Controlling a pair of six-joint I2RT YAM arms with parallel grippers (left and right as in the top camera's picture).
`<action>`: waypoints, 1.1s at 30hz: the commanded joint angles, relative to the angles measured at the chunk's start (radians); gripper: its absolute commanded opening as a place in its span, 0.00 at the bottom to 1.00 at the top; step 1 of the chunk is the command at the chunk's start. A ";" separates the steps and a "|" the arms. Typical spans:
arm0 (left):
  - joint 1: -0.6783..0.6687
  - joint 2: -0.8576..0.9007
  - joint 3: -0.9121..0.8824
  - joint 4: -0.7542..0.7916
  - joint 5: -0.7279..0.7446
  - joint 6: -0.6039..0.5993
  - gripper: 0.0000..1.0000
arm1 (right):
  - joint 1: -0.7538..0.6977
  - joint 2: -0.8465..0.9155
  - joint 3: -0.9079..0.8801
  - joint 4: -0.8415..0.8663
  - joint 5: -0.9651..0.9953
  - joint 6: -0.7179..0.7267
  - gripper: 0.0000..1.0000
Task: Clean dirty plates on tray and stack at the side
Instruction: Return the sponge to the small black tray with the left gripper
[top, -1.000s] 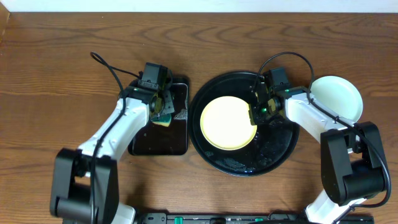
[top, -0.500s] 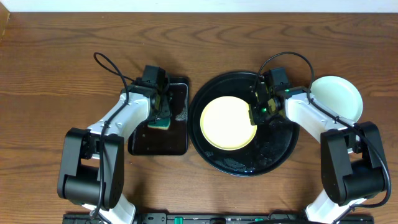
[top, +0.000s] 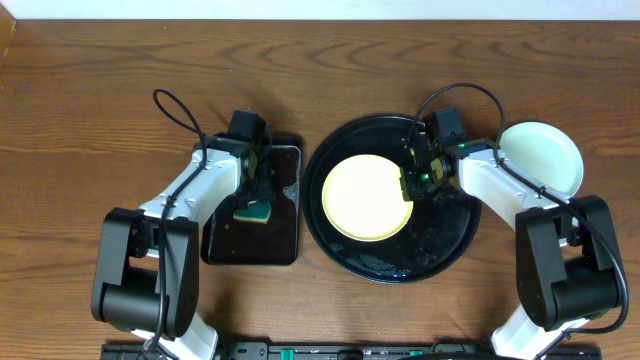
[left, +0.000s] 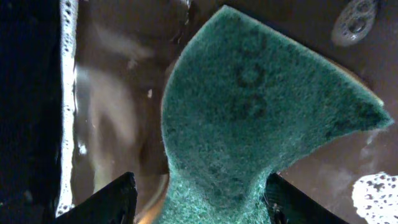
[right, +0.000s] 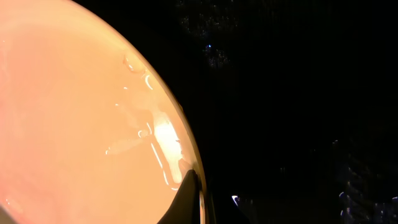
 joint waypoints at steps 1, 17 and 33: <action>0.002 -0.005 -0.004 -0.032 0.002 0.011 0.48 | 0.010 0.048 -0.028 -0.012 0.040 -0.004 0.01; 0.082 -0.018 0.080 -0.045 0.006 0.011 0.35 | 0.010 0.048 -0.028 -0.023 0.040 -0.004 0.01; 0.083 -0.034 0.045 -0.167 0.005 0.023 0.72 | 0.010 0.048 -0.028 -0.022 0.040 -0.004 0.01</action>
